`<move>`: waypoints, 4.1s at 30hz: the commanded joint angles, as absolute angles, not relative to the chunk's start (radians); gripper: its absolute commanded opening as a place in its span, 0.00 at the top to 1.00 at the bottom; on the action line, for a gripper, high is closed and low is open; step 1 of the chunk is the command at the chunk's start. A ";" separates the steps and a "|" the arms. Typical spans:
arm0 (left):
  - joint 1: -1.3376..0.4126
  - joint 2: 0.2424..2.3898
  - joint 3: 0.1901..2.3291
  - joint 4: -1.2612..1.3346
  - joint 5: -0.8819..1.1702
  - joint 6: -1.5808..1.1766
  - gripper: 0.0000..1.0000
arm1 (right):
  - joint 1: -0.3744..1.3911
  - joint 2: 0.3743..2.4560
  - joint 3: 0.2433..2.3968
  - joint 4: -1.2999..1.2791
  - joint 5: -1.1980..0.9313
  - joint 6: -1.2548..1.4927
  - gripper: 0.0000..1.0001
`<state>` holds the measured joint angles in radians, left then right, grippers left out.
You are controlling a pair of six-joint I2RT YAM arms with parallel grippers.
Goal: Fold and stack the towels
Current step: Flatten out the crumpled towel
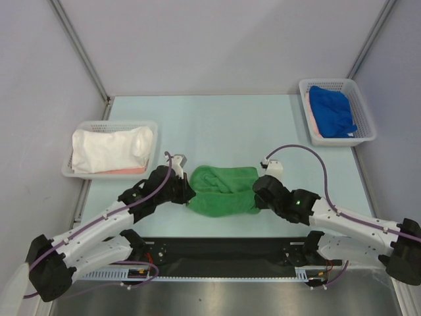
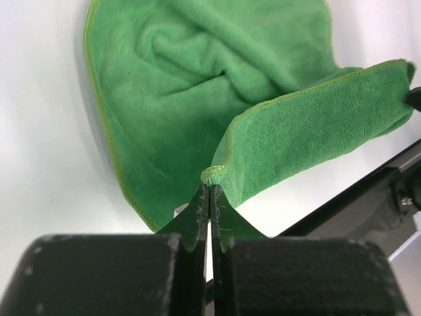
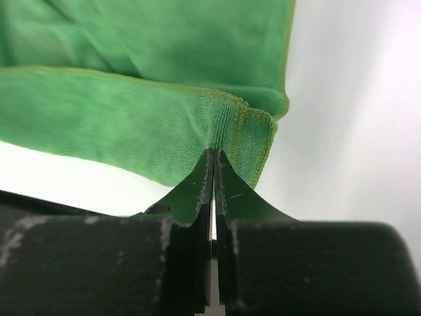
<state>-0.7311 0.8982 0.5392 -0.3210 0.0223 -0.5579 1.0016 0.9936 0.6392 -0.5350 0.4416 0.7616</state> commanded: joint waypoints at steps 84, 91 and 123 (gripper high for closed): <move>-0.201 2.008 1.844 0.427 0.396 -0.353 1.00 | 0.204 2.052 2.035 0.080 -0.212 0.305 1.00; -0.225 1.953 1.792 0.429 0.387 -0.302 1.00 | 0.210 2.021 2.016 0.084 -0.196 0.324 1.00; -0.727 0.973 1.147 0.167 -0.066 0.012 1.00 | 0.778 1.032 1.440 -0.206 0.446 0.057 1.00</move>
